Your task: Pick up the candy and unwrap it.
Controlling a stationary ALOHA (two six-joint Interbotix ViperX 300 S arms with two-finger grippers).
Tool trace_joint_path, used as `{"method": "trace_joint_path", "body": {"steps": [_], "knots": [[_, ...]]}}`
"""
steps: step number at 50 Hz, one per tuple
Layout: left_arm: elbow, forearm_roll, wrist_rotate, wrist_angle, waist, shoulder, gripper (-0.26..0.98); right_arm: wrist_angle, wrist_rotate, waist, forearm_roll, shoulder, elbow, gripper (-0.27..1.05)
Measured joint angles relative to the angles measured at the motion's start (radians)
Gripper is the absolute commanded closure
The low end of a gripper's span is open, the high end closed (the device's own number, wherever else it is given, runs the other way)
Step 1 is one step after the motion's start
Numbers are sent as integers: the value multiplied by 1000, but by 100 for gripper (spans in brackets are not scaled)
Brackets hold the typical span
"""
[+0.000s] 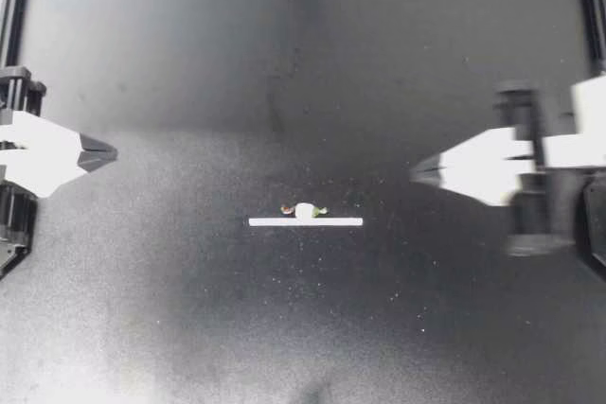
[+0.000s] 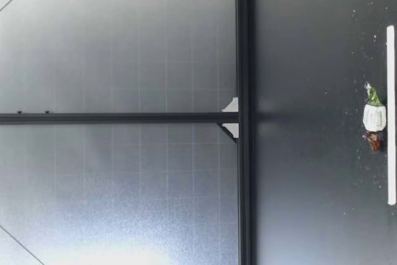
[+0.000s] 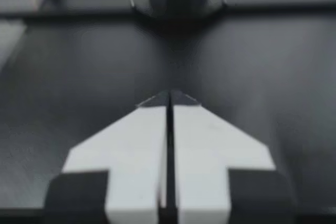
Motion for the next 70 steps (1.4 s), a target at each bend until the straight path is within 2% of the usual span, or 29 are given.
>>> {"method": "trace_joint_path", "body": {"steps": [9,15,21,31,34,51,70], "knots": [[0,-2,2,-9,-2,15,81,126,-3,-20,2,207,-104,85],[0,-2,2,-9,-2,17,81,216,-5,-26,0,325,-179,79],[0,-2,2,-9,0,17,81,304,-6,-31,-2,430,-242,65],[0,0,2,-9,-2,18,81,385,-12,-32,-5,568,-322,33],[0,0,0,-9,0,20,81,391,-14,-32,-8,603,-344,28],[12,-2,-5,-9,0,20,81,397,-9,-32,-14,719,-410,28],[14,-2,-9,-8,-2,20,81,397,-5,-32,-14,776,-422,32]]}}
